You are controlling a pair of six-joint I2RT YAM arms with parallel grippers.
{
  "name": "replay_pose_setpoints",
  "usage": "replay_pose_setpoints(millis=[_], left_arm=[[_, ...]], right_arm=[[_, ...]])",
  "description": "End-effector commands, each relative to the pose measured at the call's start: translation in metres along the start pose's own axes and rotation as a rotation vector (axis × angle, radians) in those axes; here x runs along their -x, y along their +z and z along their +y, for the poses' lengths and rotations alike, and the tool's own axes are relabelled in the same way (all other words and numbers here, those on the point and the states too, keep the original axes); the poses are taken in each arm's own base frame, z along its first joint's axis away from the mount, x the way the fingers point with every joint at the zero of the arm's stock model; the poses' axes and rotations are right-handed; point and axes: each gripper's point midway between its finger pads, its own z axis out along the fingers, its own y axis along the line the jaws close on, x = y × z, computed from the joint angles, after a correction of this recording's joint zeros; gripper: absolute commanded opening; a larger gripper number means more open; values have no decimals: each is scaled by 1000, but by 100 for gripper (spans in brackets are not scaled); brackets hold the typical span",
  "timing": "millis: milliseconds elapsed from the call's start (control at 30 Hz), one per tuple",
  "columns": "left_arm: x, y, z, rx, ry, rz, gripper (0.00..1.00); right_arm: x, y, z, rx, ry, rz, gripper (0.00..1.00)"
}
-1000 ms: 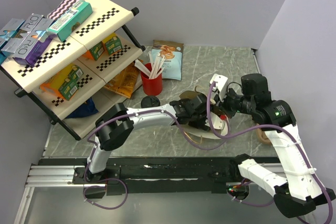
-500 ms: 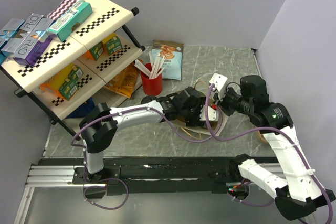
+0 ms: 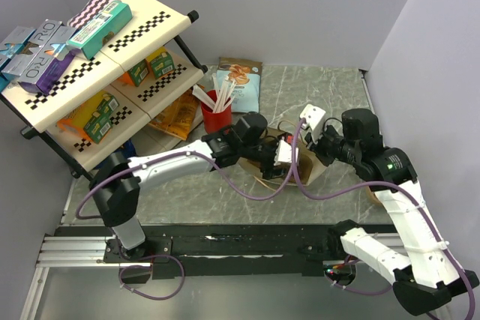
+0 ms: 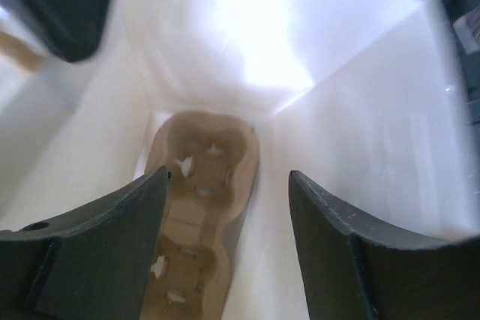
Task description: Pack the takeout coffee
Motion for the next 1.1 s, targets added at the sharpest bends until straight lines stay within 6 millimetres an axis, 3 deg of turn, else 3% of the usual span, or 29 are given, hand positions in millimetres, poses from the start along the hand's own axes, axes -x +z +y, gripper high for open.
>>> replay_pose_setpoints(millis=[0,233,467,600,667,800,833,867,933,1000,1067], left_arm=[[68,-27,-4,-33,26,-210,70],[134,-55,12,4,60,-357,71],[161,-113,38,135,71,-385,74],[142,-137,45,158,112,-284,77],[114,-138,36,89,66,-183,80],[94,-139,27,26,43,-120,80],[94,-139,29,42,37,-130,79],[107,-144,38,103,39,-175,79],[106,-142,41,138,24,-200,80],[107,-143,34,81,62,-178,81],[95,-139,25,-5,55,-112,81]], right_arm=[[-9,1,-5,-49,44,39,0],[-7,4,-15,-84,40,49,0],[5,7,-43,-177,-44,45,0],[14,7,-59,-212,-87,36,0],[20,7,-62,-214,-103,21,0],[22,8,-62,-208,-110,22,0],[23,9,-62,-206,-111,22,0],[23,9,-62,-206,-110,20,0],[25,8,-63,-210,-108,16,0],[27,6,-66,-224,-103,14,0],[26,4,-67,-234,-106,18,0]])
